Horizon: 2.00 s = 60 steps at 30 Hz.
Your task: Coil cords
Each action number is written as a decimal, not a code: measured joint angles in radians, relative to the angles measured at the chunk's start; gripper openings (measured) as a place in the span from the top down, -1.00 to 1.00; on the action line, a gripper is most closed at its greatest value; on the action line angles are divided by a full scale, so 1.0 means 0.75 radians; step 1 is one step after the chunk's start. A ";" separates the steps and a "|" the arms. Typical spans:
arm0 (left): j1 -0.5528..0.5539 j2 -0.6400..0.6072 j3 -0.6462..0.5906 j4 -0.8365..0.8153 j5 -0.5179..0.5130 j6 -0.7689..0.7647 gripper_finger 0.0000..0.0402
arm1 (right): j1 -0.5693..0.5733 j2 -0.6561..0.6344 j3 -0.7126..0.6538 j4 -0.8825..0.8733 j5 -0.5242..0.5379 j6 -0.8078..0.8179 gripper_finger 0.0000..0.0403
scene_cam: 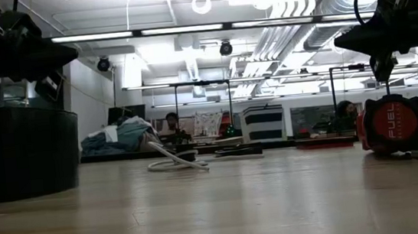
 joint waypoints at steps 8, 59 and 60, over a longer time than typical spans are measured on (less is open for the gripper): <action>0.000 0.000 0.000 0.000 0.000 0.000 1.00 | 0.000 0.000 0.000 0.000 0.000 0.000 1.00; 0.254 1.095 0.739 0.041 0.345 -0.372 1.00 | 0.000 0.000 0.000 0.000 0.000 0.000 1.00; 0.261 1.153 0.772 0.058 0.395 -0.405 1.00 | 0.000 -0.001 0.000 0.000 0.000 0.000 1.00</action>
